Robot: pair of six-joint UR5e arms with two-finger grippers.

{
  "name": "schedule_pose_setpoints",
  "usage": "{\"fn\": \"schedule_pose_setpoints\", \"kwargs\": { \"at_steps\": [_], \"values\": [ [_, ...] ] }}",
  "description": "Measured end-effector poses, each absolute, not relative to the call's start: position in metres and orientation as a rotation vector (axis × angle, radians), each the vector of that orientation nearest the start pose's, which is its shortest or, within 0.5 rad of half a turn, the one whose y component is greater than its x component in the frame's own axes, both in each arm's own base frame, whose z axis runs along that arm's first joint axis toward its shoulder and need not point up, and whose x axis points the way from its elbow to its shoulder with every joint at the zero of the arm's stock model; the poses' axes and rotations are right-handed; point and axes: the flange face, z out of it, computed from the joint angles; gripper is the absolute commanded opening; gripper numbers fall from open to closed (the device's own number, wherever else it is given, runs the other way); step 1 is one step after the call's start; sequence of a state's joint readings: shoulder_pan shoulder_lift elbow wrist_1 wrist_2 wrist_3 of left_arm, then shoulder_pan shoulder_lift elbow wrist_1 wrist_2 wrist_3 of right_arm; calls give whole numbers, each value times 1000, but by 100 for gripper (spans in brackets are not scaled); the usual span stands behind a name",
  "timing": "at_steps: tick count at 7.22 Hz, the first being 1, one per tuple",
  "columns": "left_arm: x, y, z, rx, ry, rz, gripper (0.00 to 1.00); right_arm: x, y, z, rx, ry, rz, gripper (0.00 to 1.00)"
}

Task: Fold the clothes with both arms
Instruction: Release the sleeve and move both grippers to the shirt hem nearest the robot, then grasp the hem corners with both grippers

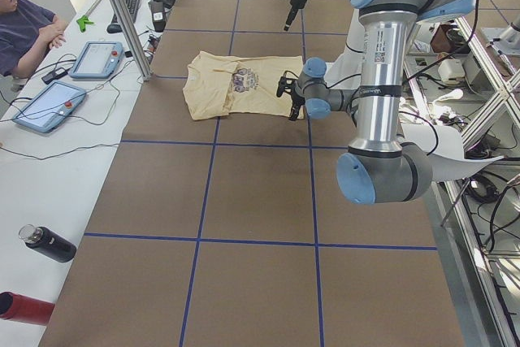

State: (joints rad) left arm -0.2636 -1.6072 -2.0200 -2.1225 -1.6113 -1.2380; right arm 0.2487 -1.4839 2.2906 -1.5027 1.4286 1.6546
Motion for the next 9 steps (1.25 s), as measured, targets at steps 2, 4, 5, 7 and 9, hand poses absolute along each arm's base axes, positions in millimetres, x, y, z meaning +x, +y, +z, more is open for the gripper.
{"fn": "schedule_pose_setpoints", "kwargs": {
  "at_steps": [2, 4, 5, 7, 9],
  "values": [
    [459, -242, 370, 239, 986, 86, 54, -398, -253, 291, 207, -861, 374, 100],
    [469, -230, 367, 212, 979, 90, 48, -399, -253, 291, 207, -860, 374, 100],
    [473, -227, 365, 205, 971, 92, 45, -399, -253, 291, 207, -860, 374, 100],
    [476, -227, 364, 198, 955, 92, 44, -399, -253, 292, 207, -859, 374, 100],
    [478, -227, 366, 192, 936, 94, 42, -399, -253, 292, 207, -858, 374, 100]
  ]
}}
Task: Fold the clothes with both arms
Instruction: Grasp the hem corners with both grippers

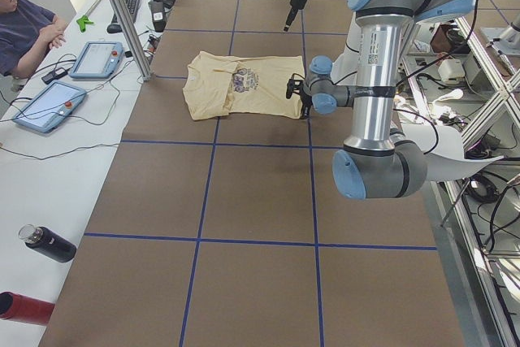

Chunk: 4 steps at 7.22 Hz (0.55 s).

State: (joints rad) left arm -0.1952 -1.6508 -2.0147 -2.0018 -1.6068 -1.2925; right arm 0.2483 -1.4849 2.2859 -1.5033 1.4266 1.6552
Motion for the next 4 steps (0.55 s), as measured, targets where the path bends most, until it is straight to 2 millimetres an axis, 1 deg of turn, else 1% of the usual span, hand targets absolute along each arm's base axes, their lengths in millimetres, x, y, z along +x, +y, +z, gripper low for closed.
{"fn": "schedule_pose_setpoints", "kwargs": {
  "at_steps": [1, 3, 4],
  "values": [
    [478, -227, 367, 190, 930, 94, 42, -399, -253, 292, 207, -858, 373, 100],
    [478, -226, 368, 188, 927, 94, 31, -400, -253, 292, 206, -857, 372, 100],
    [478, -226, 368, 187, 926, 94, 23, -400, -253, 292, 206, -857, 372, 100]
  ]
}}
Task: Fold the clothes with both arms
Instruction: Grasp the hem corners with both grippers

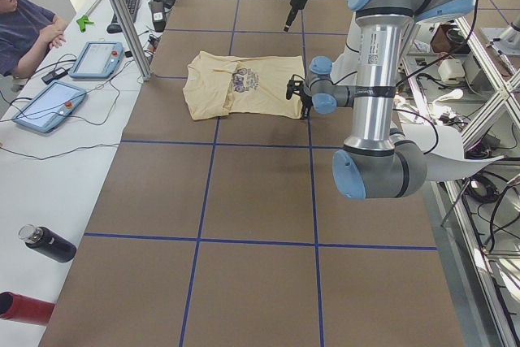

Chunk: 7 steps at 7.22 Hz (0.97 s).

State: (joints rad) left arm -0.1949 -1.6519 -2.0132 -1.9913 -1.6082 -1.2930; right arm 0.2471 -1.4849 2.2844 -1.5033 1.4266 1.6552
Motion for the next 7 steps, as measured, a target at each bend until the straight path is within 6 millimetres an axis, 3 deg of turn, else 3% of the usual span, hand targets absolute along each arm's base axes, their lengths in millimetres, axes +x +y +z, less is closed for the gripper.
{"fn": "schedule_pose_setpoints", "kwargs": {
  "at_steps": [2, 5, 7],
  "values": [
    [478, -226, 368, 186, 924, 94, 0, -400, -253, 293, 206, -856, 371, 100],
    [477, -227, 367, 185, 927, 83, 0, -407, -252, 299, 202, -842, 370, 100],
    [475, -227, 363, 187, 935, 80, 0, -433, -244, 307, 181, -833, 398, 98]
  ]
}}
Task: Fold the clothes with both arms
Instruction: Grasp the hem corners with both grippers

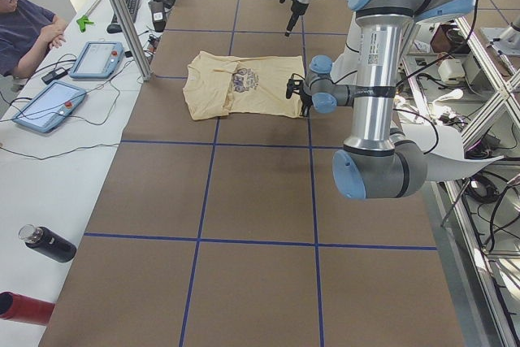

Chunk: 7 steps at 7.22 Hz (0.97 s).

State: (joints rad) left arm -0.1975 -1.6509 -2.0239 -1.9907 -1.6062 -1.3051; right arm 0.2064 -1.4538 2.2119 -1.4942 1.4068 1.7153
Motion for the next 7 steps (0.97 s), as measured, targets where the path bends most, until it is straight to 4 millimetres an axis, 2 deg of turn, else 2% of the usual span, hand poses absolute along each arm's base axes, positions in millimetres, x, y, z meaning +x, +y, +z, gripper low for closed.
{"fn": "schedule_pose_setpoints", "kwargs": {
  "at_steps": [1, 3, 4, 7],
  "values": [
    [475, -228, 362, 188, 938, 79, 0, -459, -233, 308, 191, -832, 403, 91],
    [475, -228, 361, 188, 940, 78, 0, -500, -205, 310, 210, -829, 409, 54],
    [474, -228, 360, 188, 941, 78, 0, -514, -188, 315, 211, -825, 427, 31],
    [474, -228, 359, 190, 943, 76, 0, -529, -164, 327, 219, -811, 434, 30]
  ]
}}
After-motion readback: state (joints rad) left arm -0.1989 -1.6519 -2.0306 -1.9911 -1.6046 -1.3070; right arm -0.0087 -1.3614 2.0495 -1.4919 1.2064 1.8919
